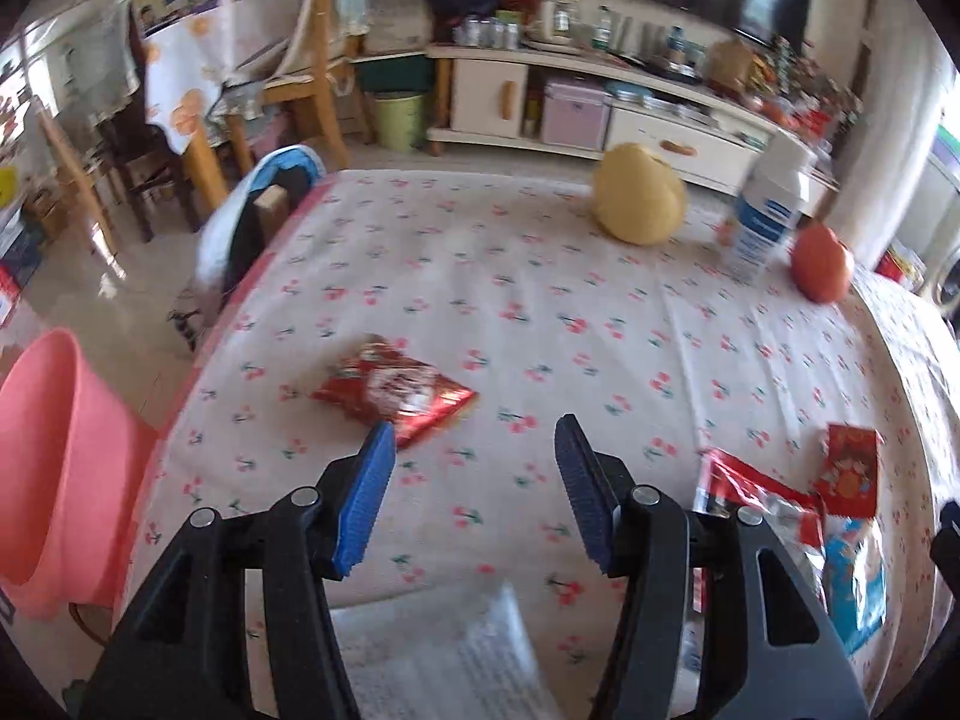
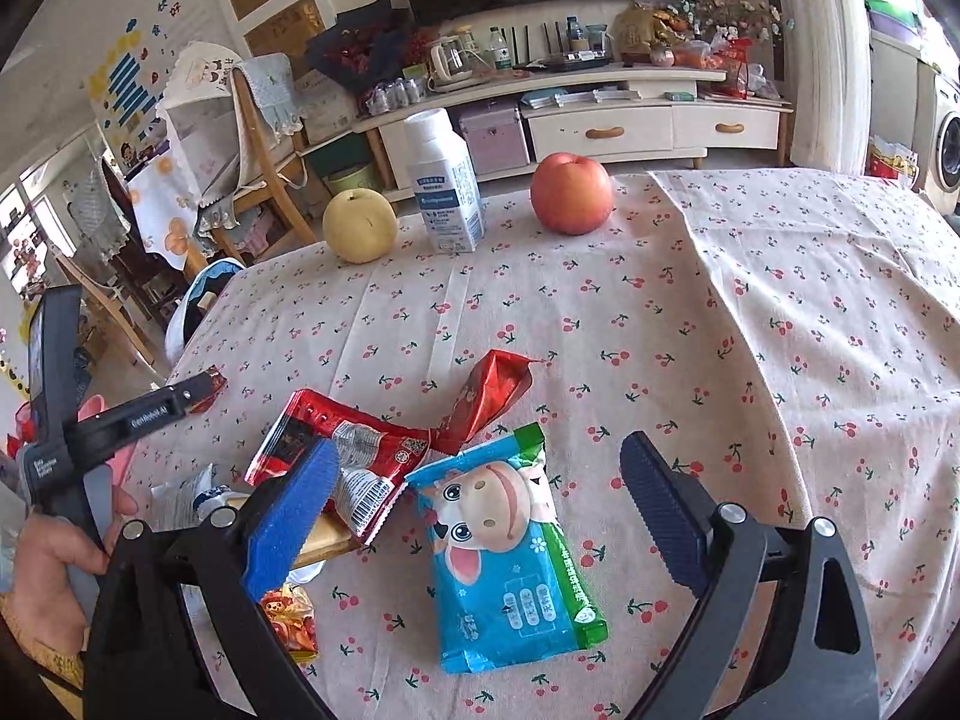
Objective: Collect trash
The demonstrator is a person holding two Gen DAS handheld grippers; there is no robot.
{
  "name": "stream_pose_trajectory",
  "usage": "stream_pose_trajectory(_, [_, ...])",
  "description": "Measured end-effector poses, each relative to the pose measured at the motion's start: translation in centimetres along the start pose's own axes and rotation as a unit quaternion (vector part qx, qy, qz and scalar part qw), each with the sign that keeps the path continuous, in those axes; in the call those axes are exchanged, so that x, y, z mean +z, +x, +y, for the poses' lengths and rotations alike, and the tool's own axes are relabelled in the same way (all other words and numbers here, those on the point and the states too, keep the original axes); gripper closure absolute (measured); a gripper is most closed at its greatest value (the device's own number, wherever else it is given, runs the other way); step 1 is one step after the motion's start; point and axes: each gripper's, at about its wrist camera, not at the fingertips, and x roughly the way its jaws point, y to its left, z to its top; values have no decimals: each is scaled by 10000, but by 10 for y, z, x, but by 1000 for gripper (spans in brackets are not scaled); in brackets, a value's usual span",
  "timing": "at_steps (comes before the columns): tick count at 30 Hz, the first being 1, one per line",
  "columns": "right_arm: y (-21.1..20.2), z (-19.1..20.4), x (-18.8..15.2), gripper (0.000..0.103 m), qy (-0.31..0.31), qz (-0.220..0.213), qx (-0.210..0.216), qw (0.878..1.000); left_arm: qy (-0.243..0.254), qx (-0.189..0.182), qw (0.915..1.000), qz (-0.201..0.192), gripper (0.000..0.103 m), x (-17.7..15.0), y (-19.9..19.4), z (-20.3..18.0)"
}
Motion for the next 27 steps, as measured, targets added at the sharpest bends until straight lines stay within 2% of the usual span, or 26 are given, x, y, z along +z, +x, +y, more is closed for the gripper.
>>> stream_pose_trajectory(4, [12, 1, -3, 9, 25, 227, 68, 9997, -307, 164, 9992, 185, 46, 11, 28, 24])
stream_pose_trajectory(9, [20, 2, -5, 9, 33, 395, 103, 9992, -568, 21, 9974, 436, 46, 16, 59, 28])
stream_pose_trajectory(15, [24, 8, -5, 9, -105, 408, 100, 9991, -377, 133, 9981, 479, 46, 22, 70, 20])
stream_pose_trajectory(19, [26, 8, -5, 9, -55, 423, 162, 9990, -235, 48, 9988, 426, 62, 21, 67, 14])
stream_pose_trajectory(22, [24, 15, -6, 9, -126, 410, 300, 9986, -191, -23, 9991, 377, 66, 16, 62, 12])
stream_pose_trajectory(27, [17, 40, -12, 9, -677, 303, 617, 9953, -187, -218, 9991, 306, 72, 7, 48, 11])
